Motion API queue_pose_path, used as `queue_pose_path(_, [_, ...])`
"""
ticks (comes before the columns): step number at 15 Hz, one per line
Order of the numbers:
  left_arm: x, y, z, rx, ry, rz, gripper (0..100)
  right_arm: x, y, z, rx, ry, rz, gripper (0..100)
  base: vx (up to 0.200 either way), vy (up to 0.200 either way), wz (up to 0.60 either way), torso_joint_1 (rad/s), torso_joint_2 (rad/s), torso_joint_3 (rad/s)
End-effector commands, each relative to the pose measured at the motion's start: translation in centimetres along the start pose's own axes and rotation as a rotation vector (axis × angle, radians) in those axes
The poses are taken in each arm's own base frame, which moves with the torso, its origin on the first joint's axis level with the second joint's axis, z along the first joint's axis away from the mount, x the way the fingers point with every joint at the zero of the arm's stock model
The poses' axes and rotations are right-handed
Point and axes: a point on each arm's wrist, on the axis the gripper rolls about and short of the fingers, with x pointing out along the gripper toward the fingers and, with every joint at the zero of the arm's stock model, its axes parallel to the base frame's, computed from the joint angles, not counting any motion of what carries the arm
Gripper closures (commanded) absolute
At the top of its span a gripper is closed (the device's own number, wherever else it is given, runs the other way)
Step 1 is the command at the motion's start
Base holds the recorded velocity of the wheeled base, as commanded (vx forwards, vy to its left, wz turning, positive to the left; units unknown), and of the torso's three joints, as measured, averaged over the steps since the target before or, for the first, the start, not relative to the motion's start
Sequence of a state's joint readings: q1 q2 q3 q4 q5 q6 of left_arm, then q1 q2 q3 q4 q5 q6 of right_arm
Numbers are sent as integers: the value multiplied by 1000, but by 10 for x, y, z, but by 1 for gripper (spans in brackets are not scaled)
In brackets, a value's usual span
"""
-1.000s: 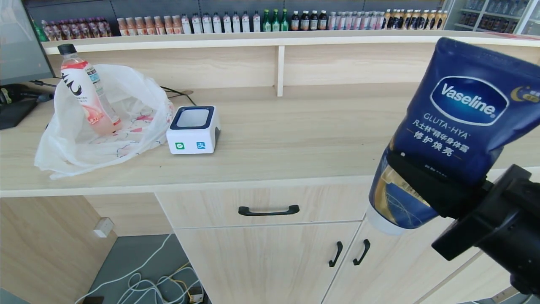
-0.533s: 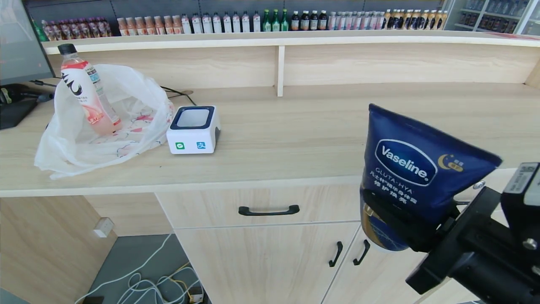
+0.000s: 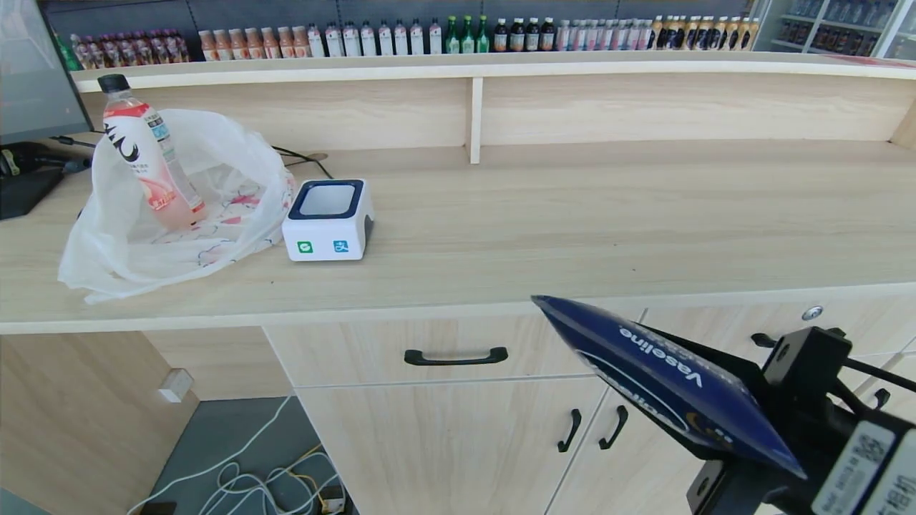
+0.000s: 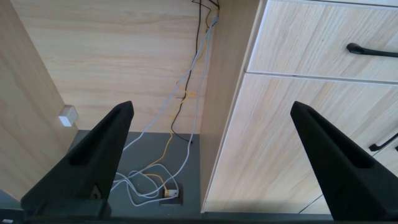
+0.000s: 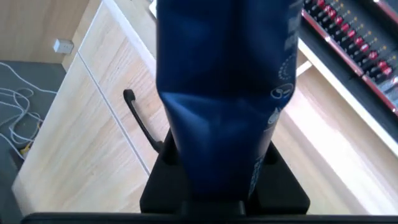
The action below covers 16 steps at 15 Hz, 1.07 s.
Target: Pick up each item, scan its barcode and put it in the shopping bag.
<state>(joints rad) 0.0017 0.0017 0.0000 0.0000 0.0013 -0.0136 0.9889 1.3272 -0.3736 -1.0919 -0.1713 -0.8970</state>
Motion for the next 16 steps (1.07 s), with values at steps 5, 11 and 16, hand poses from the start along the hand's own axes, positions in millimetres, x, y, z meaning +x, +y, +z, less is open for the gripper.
queue_pose_path(5, [0,0,0,0,0,0,0,-1,-3,5,-245,-131,-2,100,0,0,0,0,0,0])
queue_pose_path(11, [0,0,0,0,0,0,0,2,4,13,-431,-239,22,100,0,0,0,0,0,0])
queue_pose_path(16, [0,0,0,0,0,0,0,3,10,13,-594,-279,-14,100,0,0,0,0,0,0])
